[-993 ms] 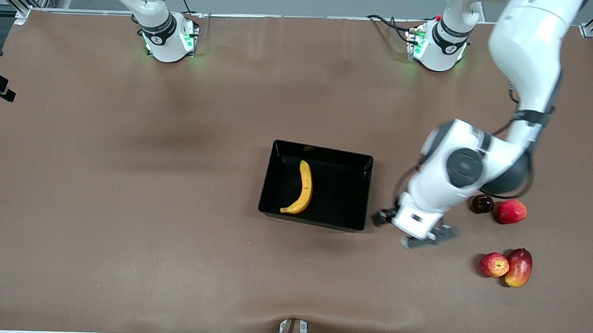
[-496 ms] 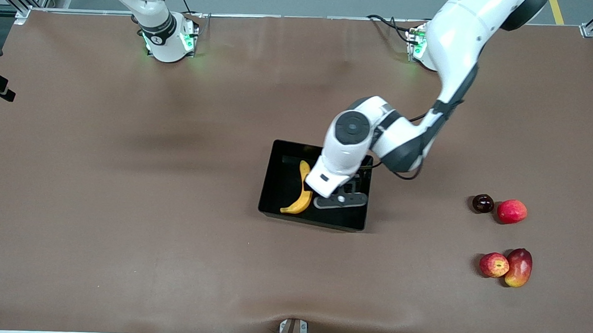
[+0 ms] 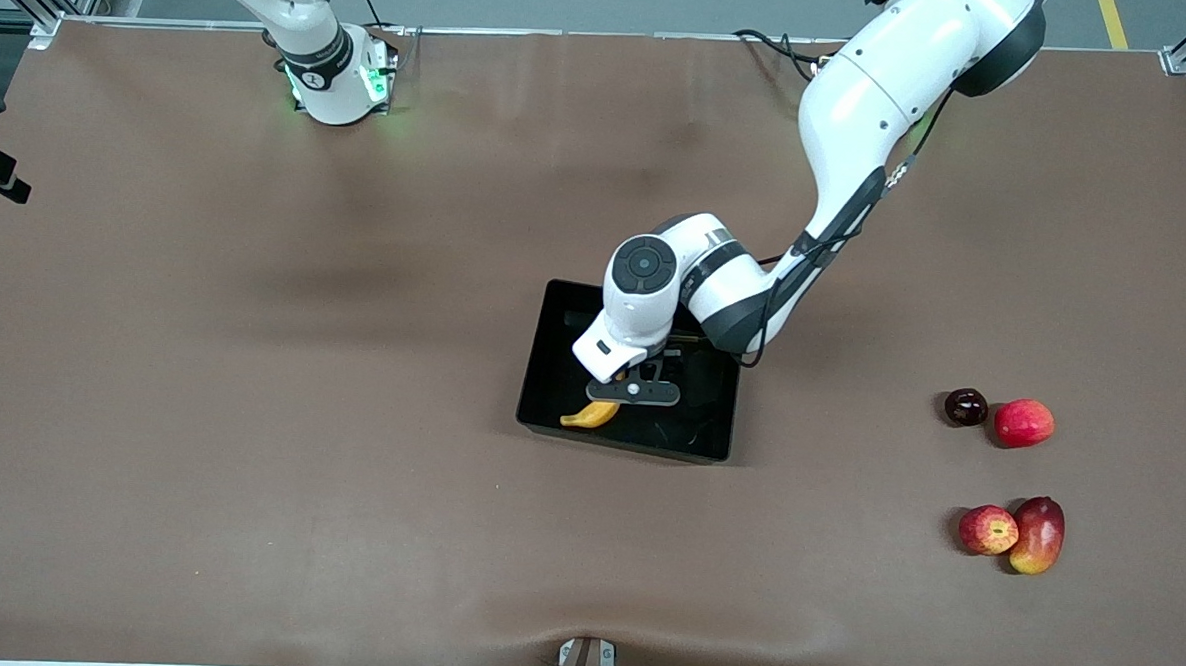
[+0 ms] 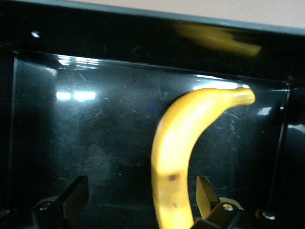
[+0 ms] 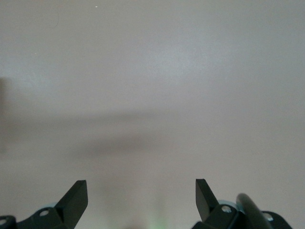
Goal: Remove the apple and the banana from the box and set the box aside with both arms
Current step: 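Return the left gripper to the tray and grasp the yellow banana, then carry the banana beside the apples while the right gripper reaches the tray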
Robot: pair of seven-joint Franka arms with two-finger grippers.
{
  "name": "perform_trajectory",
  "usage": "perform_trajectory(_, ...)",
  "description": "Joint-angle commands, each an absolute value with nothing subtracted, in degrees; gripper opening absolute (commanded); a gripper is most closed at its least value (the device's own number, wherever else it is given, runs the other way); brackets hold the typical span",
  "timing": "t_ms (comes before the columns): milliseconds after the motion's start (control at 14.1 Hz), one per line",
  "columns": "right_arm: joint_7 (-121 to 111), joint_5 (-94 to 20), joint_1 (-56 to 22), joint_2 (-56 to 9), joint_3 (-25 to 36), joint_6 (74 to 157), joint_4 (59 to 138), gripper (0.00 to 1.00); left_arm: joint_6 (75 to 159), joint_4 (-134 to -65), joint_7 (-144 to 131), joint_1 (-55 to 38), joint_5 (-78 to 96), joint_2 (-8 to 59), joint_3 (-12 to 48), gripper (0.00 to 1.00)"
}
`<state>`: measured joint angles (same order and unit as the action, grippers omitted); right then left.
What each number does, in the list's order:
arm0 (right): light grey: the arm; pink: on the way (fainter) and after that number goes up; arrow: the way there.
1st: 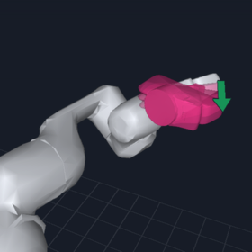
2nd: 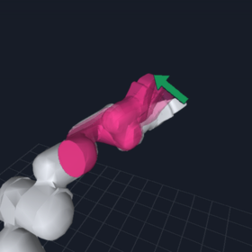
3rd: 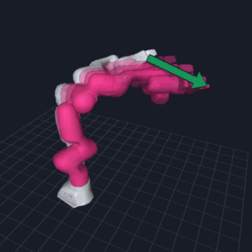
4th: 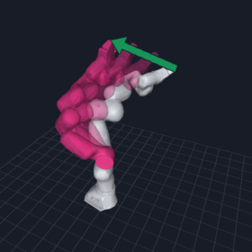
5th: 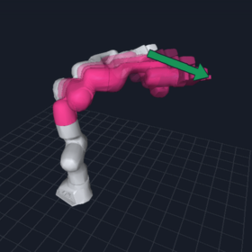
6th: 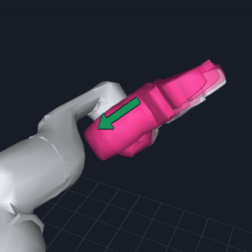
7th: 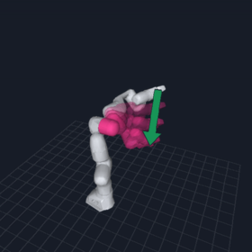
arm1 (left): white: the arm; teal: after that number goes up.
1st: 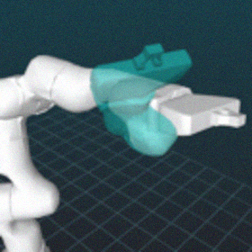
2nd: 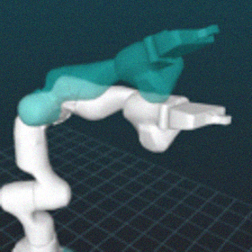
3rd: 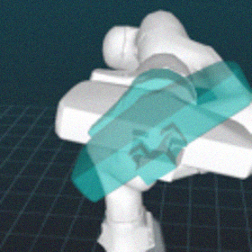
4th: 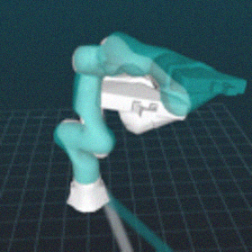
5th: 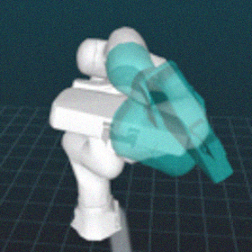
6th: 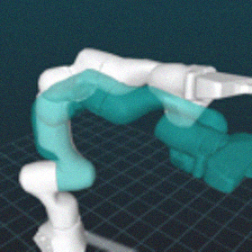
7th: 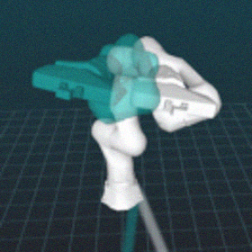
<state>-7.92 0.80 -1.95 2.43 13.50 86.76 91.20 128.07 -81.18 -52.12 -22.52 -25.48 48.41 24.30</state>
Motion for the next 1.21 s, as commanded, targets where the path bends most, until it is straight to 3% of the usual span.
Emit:
perform_trajectory(0, -7.65, 0.88, -0.79, 2.11, 12.74, 86.66, 90.88, 1.0, 130.06, -80.07, -51.94, -24.17, -26.54, 49.92, 23.91, 1.0)
perform_trajectory(284, -8.08, 0.97, -0.7, 1.76, 12.74, 87.89, 90.53, 1.0, 132.01, -80.07, -51.25, -24.35, -26.63, 51.77, 23.82, 1.0)
perform_trajectory(425, -8.17, 0.88, -0.88, 1.32, 12.66, 87.63, 90.53, 1.0, 132.1, -80.07, -49.84, -24.34, -26.54, 51.77, 23.82, 0.85)
perform_trajectory(496, -8.17, 0.88, -0.88, 1.32, 12.74, 87.71, 90.53, 1.0, 132.01, -80.16, -49.92, -24.35, -26.46, 51.77, 23.82, 0.75)
perform_trajectory(638, -8.17, 0.88, -0.7, -0.43, 12.66, 87.89, 89.92, 1.0, 132.01, -80.16, -50.53, -24.35, -25.93, 51.86, 23.82, 0.32)
perform_trajectory(780, -8.17, 1.14, -0.88, -0.79, 12.66, 87.8, 89.21, 1.0, 132.01, -80.16, -50.71, -24.61, -25.93, 51.86, 23.82, 0.0)
perform_trajectory(1134, -8.26, 1.05, -1.05, -6.77, 12.66, 89.65, 89.03, 1.0, 131.84, -80.07, -50.54, -25.4, -26.02, 51.6, 23.82, 0.0)
